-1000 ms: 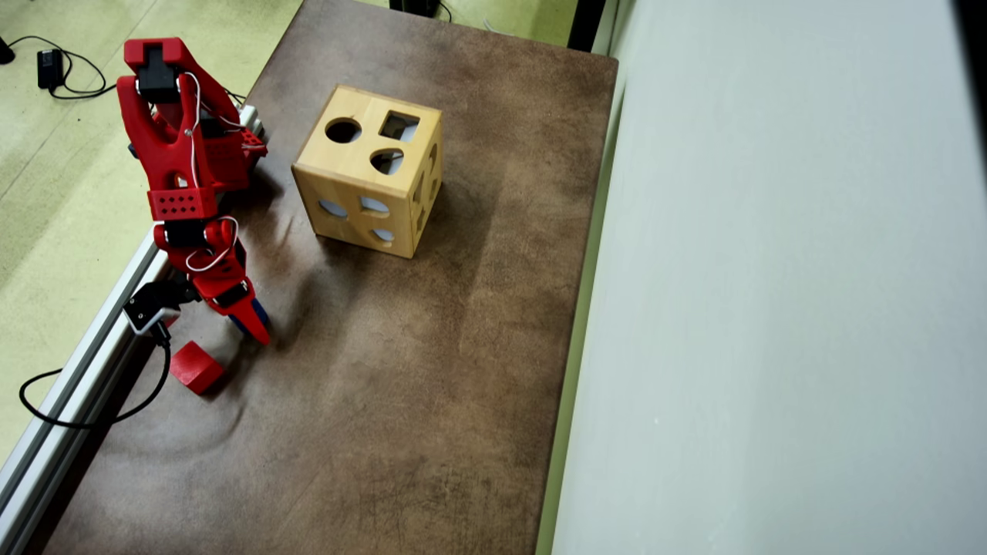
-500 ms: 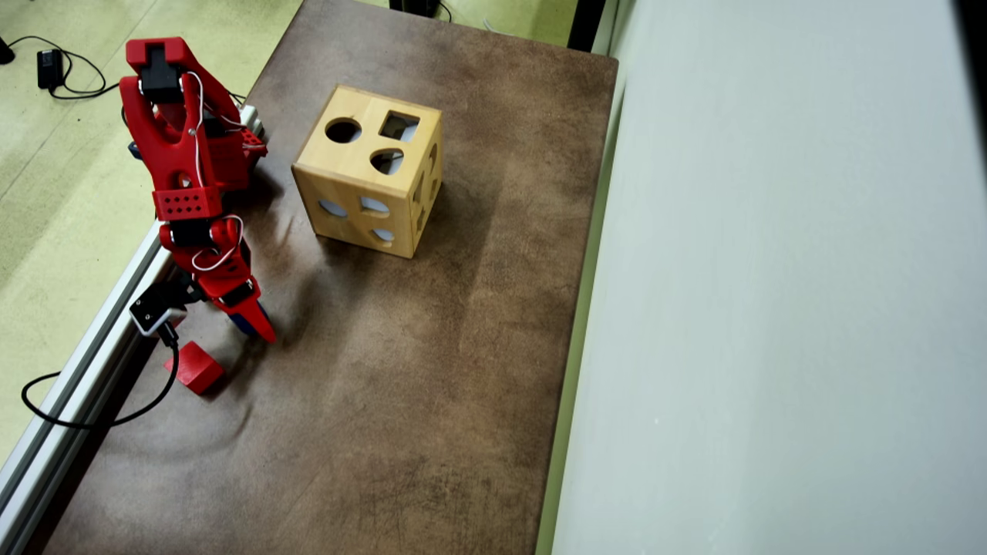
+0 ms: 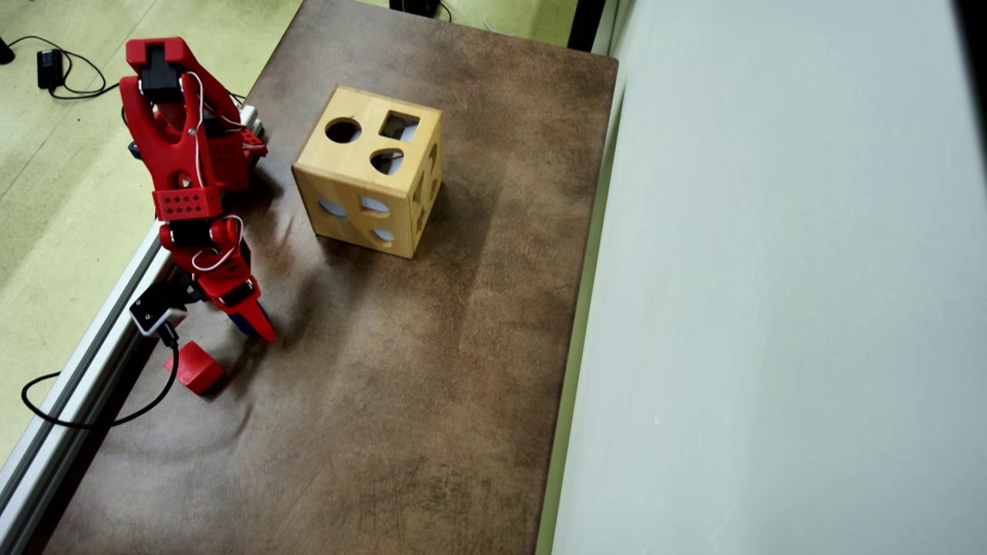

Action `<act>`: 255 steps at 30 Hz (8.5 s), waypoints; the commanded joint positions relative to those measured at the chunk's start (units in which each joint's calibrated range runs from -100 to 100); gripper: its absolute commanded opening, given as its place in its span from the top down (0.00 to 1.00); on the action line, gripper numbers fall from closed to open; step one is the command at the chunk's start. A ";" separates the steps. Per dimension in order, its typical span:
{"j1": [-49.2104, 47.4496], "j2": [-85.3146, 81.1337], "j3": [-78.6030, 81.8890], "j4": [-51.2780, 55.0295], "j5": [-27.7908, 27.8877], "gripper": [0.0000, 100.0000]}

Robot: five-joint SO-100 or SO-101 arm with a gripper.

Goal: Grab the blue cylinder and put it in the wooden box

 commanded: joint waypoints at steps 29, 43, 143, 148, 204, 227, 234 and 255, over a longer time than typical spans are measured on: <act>0.50 -0.35 -1.09 0.20 -0.24 0.83; 0.50 -0.77 -1.00 0.20 0.15 0.87; -42.00 -55.38 -24.61 50.55 -11.92 0.96; -44.97 -49.10 -31.41 53.92 -12.01 0.96; -61.17 -43.32 -20.32 54.49 -14.46 0.96; -60.28 -39.75 -19.33 54.49 -14.46 0.96; -60.28 -39.75 -17.90 54.49 -14.46 0.96; -57.53 -39.75 -17.81 54.41 -14.46 0.96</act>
